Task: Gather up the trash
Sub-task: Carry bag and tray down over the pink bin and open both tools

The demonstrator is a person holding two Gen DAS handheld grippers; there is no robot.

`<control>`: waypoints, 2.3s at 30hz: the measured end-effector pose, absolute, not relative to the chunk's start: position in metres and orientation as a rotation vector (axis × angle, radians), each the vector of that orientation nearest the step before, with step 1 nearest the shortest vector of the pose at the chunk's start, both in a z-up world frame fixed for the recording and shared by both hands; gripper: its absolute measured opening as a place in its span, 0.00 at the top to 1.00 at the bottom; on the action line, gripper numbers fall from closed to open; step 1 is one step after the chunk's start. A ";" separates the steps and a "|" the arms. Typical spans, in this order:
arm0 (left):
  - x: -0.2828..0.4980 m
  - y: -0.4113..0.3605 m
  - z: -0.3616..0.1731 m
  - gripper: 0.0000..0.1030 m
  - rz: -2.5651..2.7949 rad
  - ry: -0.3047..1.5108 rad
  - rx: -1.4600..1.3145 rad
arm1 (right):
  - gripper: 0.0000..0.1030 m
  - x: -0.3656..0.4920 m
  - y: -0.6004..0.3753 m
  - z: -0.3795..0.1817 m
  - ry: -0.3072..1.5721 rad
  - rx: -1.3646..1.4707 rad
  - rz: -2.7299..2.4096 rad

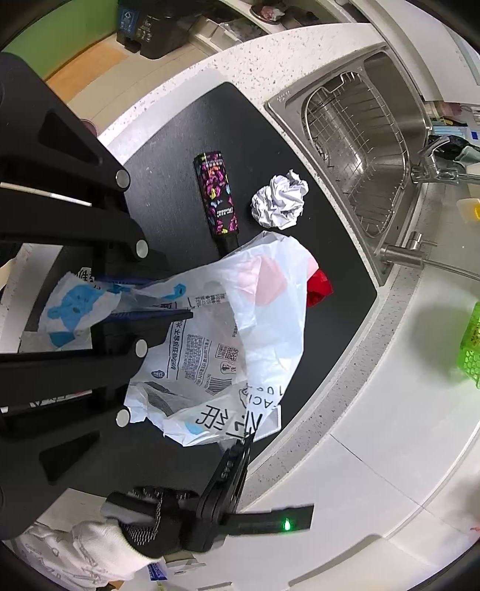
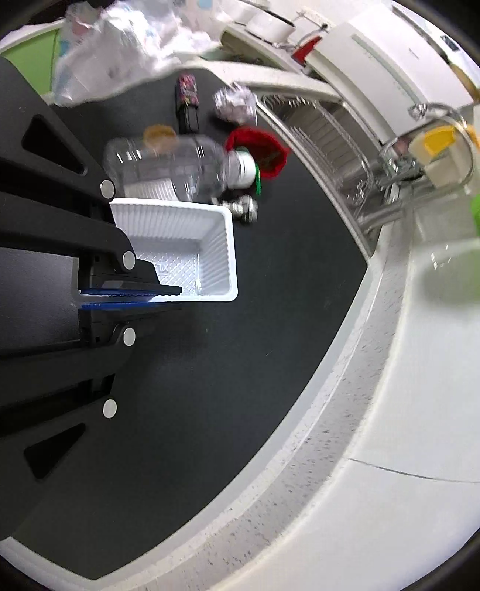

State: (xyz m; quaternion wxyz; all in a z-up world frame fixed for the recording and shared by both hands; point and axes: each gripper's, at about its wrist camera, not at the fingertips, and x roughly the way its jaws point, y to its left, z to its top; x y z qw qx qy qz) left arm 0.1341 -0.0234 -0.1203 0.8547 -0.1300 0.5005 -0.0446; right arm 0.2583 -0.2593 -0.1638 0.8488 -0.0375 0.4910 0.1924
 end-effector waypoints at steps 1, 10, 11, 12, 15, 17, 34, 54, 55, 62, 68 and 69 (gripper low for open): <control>0.130 -0.022 -0.118 0.89 -0.093 1.048 -0.272 | 0.98 0.251 -0.258 -0.157 1.024 -0.084 0.417; 0.083 0.005 -0.095 0.89 -0.055 1.012 -0.265 | 0.98 0.185 -0.214 -0.105 0.941 -0.126 0.554; 0.075 0.010 -0.092 0.89 -0.047 1.006 -0.267 | 0.98 0.177 -0.206 -0.101 0.935 -0.131 0.571; 0.064 0.018 -0.090 0.89 -0.034 1.000 -0.271 | 0.98 0.168 -0.197 -0.097 0.927 -0.138 0.593; 0.035 0.040 -0.086 0.89 0.004 0.990 -0.283 | 0.98 0.143 -0.167 -0.088 0.909 -0.159 0.658; 0.015 0.056 -0.085 0.89 0.032 0.984 -0.295 | 0.98 0.126 -0.143 -0.086 0.900 -0.180 0.705; -0.135 0.206 -0.159 0.89 0.366 1.005 -0.462 | 0.98 0.013 0.061 -0.166 0.993 -0.424 1.029; -0.191 0.312 -0.494 0.89 0.567 1.199 -0.686 | 0.98 -0.010 0.173 -0.457 1.195 -0.665 1.096; -0.192 0.314 -0.507 0.88 0.574 1.208 -0.695 | 0.98 -0.009 0.173 -0.464 1.201 -0.665 1.094; -0.195 0.326 -0.564 0.48 0.630 1.215 -0.710 | 0.98 0.000 0.171 -0.509 1.237 -0.662 1.066; -0.198 0.330 -0.570 0.03 0.652 1.201 -0.709 | 0.98 0.000 0.177 -0.520 1.250 -0.667 1.067; -0.198 0.327 -0.570 0.03 0.653 1.201 -0.713 | 0.98 0.000 0.179 -0.520 1.252 -0.668 1.071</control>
